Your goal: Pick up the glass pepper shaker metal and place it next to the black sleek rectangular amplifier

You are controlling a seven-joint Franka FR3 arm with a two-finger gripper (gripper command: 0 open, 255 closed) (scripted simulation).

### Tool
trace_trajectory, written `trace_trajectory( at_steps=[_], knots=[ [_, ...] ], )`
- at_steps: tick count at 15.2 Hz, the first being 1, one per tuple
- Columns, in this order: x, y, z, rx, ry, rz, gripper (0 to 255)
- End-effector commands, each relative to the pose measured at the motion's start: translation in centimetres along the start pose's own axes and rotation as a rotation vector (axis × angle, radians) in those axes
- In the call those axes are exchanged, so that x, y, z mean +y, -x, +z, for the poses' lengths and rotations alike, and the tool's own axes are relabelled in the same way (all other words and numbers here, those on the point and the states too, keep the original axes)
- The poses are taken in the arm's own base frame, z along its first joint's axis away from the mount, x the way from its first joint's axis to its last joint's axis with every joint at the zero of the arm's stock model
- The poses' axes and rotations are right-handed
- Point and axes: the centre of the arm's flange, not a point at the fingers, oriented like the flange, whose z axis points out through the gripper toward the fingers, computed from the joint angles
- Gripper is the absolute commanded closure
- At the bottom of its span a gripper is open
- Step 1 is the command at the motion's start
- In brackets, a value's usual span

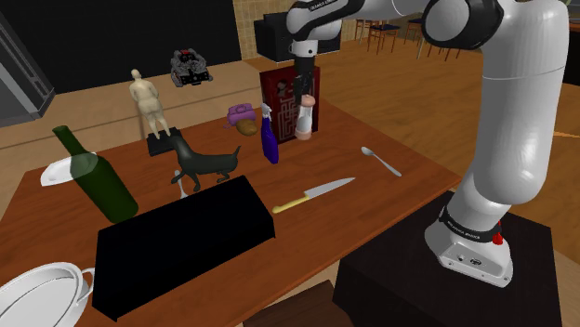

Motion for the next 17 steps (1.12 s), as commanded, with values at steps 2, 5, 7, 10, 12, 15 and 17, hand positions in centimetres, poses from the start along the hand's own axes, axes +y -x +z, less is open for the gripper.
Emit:
trace_trajectory(
  at_steps=[2, 5, 7, 10, 12, 15, 17],
  knots=[
    [-0.3, 0.2, -1.7, 0.002, 0.001, 0.0, 255],
    [-0.5, 0.2, -3.3, 0.002, 0.001, 0.0, 255],
    [-0.7, 0.2, -4.3, 0.002, 0.001, 0.0, 255],
    [-0.9, 0.2, -5.9, 0.002, 0.001, 0.0, 255],
    [-1.1, 0.2, -6.9, 0.002, 0.001, 0.0, 255],
    [-1.3, 0.2, -8.5, 0.002, 0.001, 0.0, 255],
    [-1.5, 0.2, -9.5, 0.002, 0.001, 0.0, 255]
  ],
)
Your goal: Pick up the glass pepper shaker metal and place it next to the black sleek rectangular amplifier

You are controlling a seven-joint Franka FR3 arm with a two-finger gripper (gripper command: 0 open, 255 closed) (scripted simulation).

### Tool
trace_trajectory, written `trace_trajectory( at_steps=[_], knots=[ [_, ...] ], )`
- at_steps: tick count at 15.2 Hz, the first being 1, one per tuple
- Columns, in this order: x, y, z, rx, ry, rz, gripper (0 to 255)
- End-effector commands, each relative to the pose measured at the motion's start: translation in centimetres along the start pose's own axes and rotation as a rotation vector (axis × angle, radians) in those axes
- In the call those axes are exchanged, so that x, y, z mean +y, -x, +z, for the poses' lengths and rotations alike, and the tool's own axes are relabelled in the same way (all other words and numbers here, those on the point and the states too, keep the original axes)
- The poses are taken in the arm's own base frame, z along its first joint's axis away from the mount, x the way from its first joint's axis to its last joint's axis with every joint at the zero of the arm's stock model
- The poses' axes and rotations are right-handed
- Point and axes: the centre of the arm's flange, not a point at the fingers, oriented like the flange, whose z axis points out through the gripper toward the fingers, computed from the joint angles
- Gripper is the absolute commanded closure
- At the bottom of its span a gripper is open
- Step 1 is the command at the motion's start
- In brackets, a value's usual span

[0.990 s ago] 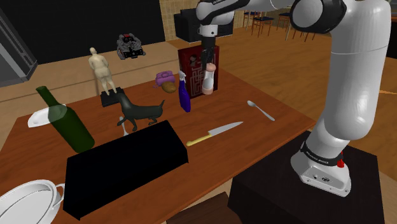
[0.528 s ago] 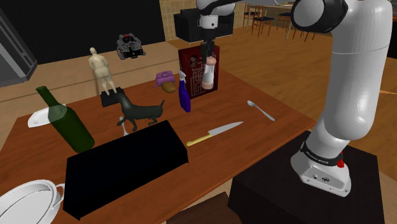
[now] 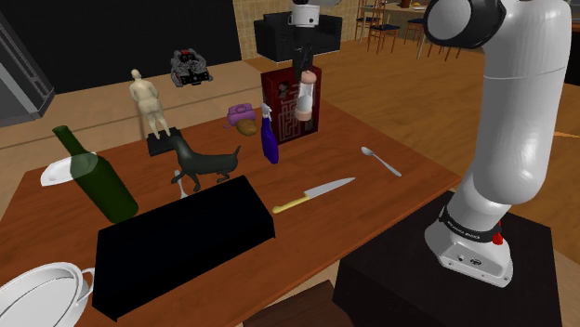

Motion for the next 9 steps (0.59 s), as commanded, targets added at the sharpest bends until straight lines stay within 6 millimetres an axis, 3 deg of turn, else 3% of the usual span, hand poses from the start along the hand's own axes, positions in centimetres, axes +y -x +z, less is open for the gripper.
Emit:
trace_trajectory(
  at_steps=[1, 9],
  knots=[
    [-0.2, 0.1, -1.0, 0.0, 0.0, 0.0, 255],
    [-0.8, 0.1, -5.2, 0.0, 0.0, 0.0, 255]
  ],
)
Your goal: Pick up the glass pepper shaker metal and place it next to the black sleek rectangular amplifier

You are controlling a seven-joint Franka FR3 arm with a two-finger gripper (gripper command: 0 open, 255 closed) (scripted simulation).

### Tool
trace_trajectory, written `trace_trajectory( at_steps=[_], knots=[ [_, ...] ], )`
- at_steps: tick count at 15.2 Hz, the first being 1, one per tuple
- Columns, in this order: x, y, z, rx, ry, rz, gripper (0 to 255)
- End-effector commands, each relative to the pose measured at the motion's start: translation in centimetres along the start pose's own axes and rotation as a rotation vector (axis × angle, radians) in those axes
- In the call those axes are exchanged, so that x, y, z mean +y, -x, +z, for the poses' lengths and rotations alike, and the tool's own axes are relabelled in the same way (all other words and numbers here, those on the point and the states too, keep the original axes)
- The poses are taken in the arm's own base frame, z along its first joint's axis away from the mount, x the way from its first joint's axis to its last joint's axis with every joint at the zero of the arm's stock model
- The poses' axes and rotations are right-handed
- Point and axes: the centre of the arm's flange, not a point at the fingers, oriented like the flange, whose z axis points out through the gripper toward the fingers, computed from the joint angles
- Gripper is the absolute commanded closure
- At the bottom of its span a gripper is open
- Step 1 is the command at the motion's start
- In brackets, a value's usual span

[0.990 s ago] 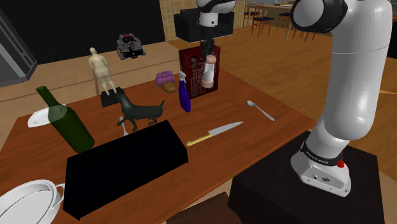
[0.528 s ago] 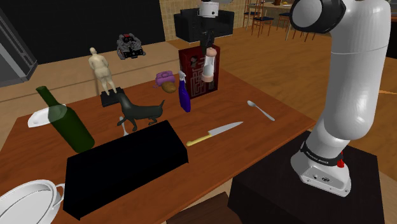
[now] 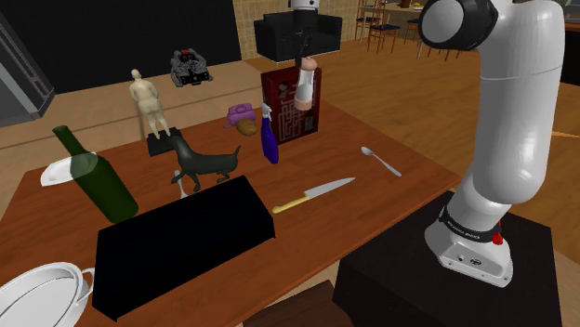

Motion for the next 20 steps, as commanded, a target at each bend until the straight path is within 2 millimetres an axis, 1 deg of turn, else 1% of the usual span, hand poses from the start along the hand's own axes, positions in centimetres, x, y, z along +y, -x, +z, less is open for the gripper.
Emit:
trace_trajectory(
  at_steps=[1, 13, 14, 20],
  knots=[
    [-0.1, 0.0, -1.0, 0.0, 0.0, 0.0, 255],
    [-1.1, 0.0, -7.3, 0.0, 0.0, 0.0, 255],
    [-1.1, 0.0, -7.6, 0.0, 0.0, 0.0, 255],
    [-8.6, 2.3, -6.5, 0.0, 0.0, 0.0, 255]
  ],
)
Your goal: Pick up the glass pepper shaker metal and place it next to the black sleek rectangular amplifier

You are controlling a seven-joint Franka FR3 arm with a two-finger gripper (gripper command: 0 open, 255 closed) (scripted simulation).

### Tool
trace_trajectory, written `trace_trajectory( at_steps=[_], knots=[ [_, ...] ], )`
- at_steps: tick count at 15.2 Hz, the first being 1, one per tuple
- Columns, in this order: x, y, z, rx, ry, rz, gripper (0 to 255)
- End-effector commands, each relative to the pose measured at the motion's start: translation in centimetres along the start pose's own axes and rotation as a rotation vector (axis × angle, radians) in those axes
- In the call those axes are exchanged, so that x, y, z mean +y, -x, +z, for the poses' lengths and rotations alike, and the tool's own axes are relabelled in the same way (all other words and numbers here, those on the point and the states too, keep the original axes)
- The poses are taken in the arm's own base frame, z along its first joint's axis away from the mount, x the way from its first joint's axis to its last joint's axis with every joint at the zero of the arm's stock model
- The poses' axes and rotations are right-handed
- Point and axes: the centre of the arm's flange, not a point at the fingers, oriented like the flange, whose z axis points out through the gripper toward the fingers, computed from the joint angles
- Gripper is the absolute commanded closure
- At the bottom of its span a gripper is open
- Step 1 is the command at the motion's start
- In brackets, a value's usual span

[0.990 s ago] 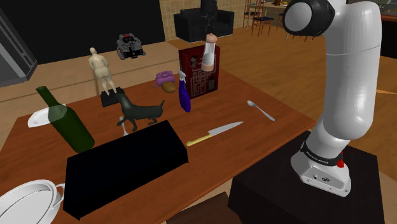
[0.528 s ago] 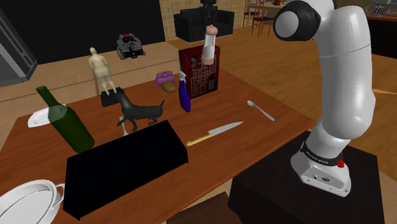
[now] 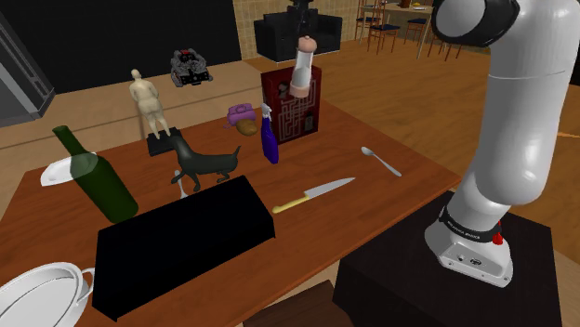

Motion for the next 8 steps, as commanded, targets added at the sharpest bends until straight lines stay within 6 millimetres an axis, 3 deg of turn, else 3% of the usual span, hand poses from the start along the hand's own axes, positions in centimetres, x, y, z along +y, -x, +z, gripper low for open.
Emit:
trace_trajectory(
  at_steps=[1, 8],
  knots=[
    [-2.4, 1.2, 0.5, 0.0, 0.001, 0.0, 255],
    [-11.1, 3.9, 1.8, 0.0, 0.001, 0.0, 255]
  ],
)
